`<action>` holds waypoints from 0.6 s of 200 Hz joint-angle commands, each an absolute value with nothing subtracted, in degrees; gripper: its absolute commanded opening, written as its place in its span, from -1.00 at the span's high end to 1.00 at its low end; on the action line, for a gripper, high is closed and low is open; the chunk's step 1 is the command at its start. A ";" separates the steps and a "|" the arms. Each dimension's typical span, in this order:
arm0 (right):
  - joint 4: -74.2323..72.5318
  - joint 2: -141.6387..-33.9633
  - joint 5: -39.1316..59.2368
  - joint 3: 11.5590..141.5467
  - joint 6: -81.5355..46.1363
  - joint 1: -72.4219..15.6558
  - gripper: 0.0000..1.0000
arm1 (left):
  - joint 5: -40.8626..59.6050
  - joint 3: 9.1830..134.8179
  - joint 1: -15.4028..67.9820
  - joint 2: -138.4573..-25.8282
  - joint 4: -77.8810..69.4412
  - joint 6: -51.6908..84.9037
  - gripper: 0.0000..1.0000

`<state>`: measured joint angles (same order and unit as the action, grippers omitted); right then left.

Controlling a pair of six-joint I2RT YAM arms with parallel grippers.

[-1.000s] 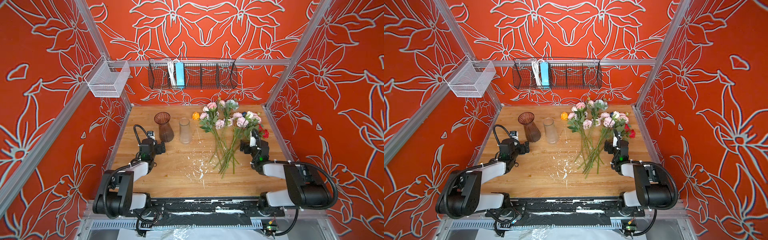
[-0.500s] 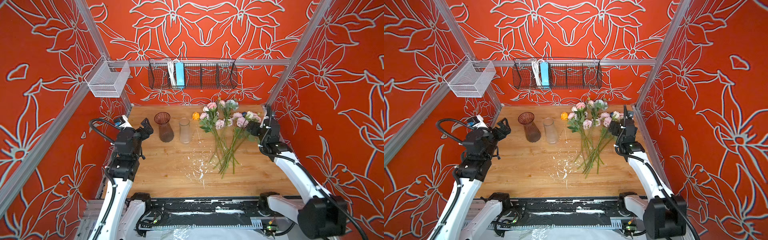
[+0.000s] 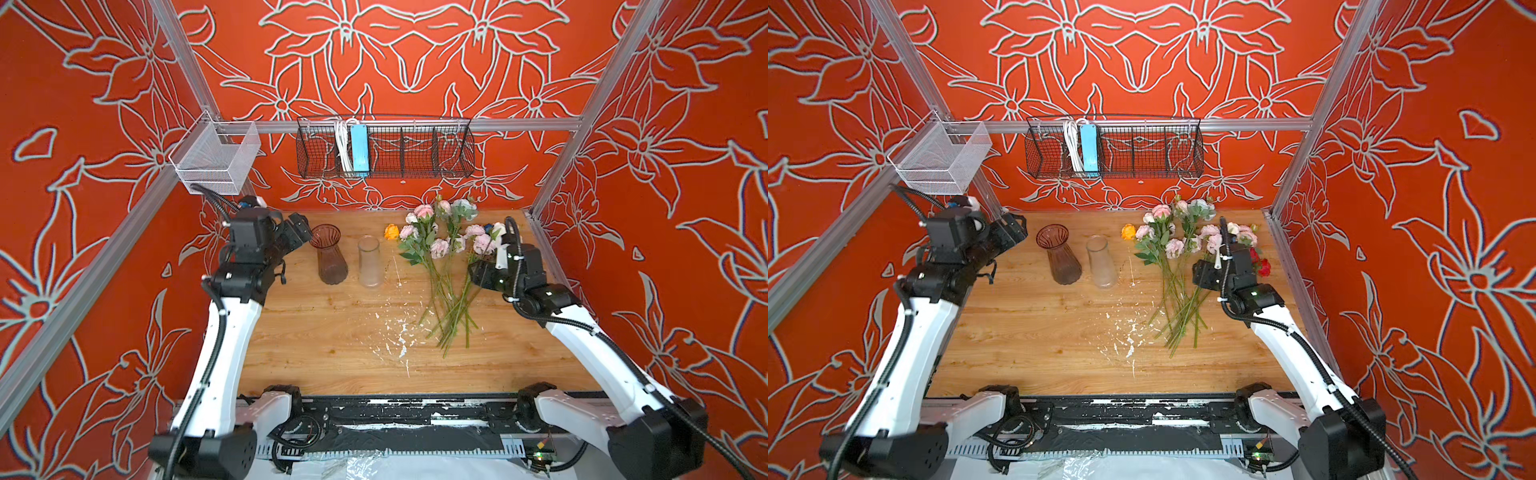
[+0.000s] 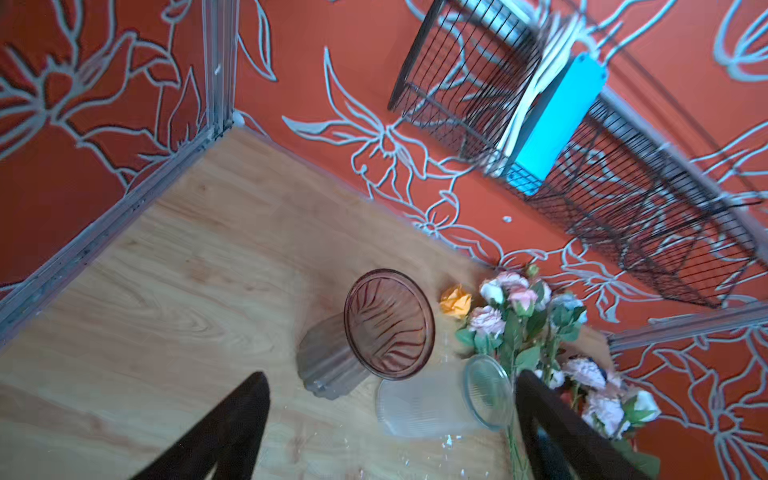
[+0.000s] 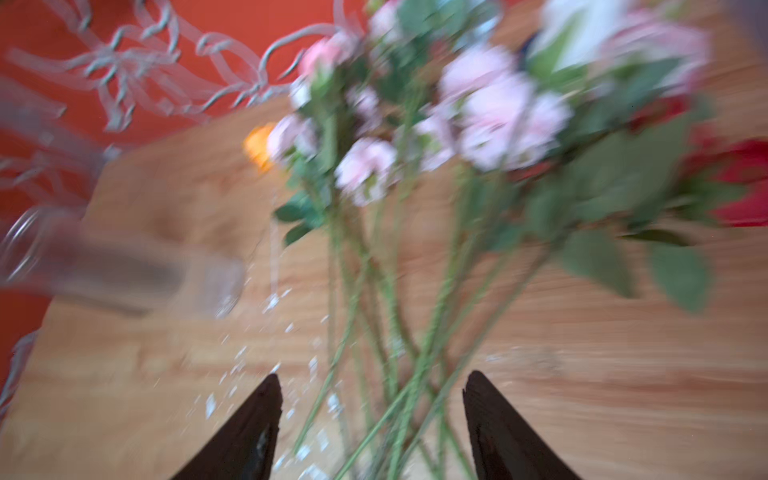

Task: Arrange the flowers into the vase
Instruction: 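Grasp the mauve vase rim with the left gripper while the right reaches to stems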

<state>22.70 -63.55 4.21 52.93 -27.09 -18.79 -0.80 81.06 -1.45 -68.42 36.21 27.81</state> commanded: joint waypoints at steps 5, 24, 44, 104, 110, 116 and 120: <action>23.44 -67.72 5.06 56.95 -28.18 -25.57 -0.42 | 3.08 88.17 -1.65 -76.60 49.76 25.17 -0.80; 21.09 -72.62 7.71 58.29 -28.75 -29.61 -0.43 | 4.10 92.33 -1.59 -82.31 52.71 23.94 -0.66; 10.82 -77.03 18.52 55.73 -34.69 -30.45 -0.44 | 4.93 93.57 -1.82 -85.46 52.74 23.03 -0.58; -6.42 -92.24 27.36 56.93 -45.06 -32.94 -0.23 | 14.19 95.25 -6.07 -92.08 50.80 21.40 -0.11; -7.68 -93.94 27.59 57.10 -45.61 -33.15 -0.21 | 14.85 95.65 -6.09 -92.81 51.01 21.03 -0.06; -8.15 -94.99 27.70 57.57 -46.01 -33.21 -0.19 | 15.41 96.08 -6.09 -93.51 51.19 20.58 -0.02; -8.39 -96.04 27.73 57.77 -46.24 -33.37 -0.18 | 15.84 96.34 -6.12 -93.79 51.29 20.34 -0.01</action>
<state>-1.39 -91.66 24.21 55.59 -40.77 -32.42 10.55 94.30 -5.78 -91.24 50.11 22.04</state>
